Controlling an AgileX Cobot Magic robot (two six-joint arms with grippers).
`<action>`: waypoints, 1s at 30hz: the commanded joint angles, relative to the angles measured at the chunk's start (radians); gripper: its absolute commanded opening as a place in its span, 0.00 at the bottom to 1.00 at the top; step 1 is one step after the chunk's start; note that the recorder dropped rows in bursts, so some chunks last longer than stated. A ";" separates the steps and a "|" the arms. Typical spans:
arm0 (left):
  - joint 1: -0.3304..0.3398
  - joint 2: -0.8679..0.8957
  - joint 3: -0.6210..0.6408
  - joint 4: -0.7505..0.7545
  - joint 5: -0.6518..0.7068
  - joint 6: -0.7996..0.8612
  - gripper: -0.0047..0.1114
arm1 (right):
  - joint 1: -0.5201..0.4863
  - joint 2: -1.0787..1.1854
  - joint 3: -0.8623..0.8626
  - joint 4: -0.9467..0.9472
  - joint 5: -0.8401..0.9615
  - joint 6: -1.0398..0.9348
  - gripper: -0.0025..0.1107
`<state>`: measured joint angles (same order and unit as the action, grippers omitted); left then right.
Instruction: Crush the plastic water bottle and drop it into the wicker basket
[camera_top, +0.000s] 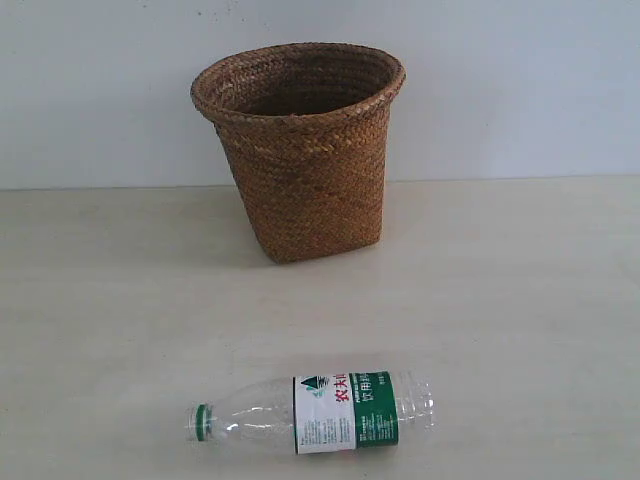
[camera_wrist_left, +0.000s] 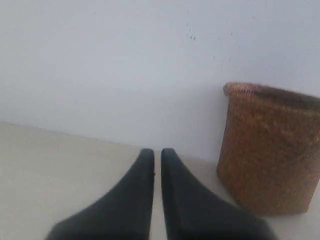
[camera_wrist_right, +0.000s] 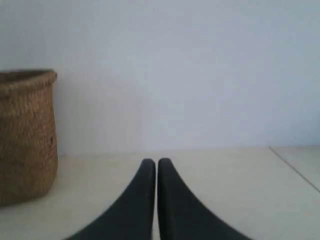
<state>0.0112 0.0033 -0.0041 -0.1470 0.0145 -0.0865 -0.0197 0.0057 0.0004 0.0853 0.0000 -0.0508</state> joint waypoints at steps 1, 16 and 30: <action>0.002 -0.003 0.004 -0.041 -0.145 -0.156 0.08 | 0.000 -0.006 0.000 0.012 -0.191 0.082 0.02; 0.002 0.166 -0.186 0.021 -0.326 -0.220 0.08 | 0.000 0.149 -0.240 0.006 -0.253 0.192 0.02; 0.002 0.737 -0.597 0.262 -0.095 -0.220 0.08 | 0.000 0.665 -0.616 -0.016 -0.167 0.087 0.02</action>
<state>0.0112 0.6612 -0.5420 0.0657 -0.1548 -0.3011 -0.0197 0.5951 -0.5668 0.0813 -0.1901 0.0699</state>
